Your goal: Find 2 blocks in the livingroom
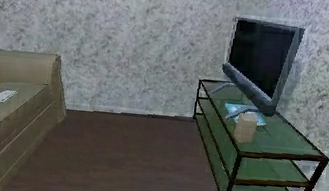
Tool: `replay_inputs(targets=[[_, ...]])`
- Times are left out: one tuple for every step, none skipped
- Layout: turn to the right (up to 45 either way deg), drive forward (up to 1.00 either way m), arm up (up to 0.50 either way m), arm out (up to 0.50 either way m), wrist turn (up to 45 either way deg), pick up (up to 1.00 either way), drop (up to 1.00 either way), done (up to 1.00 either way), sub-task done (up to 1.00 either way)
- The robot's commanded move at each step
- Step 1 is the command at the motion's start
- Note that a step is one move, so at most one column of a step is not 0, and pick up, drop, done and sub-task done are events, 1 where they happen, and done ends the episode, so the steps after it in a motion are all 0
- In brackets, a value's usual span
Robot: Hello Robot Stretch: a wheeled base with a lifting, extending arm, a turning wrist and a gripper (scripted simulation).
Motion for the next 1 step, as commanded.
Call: replay_inputs(targets=[[39.0, 0.0, 0.0, 0.0, 0.0, 0.0, 0.0, 0.0, 0.0]])
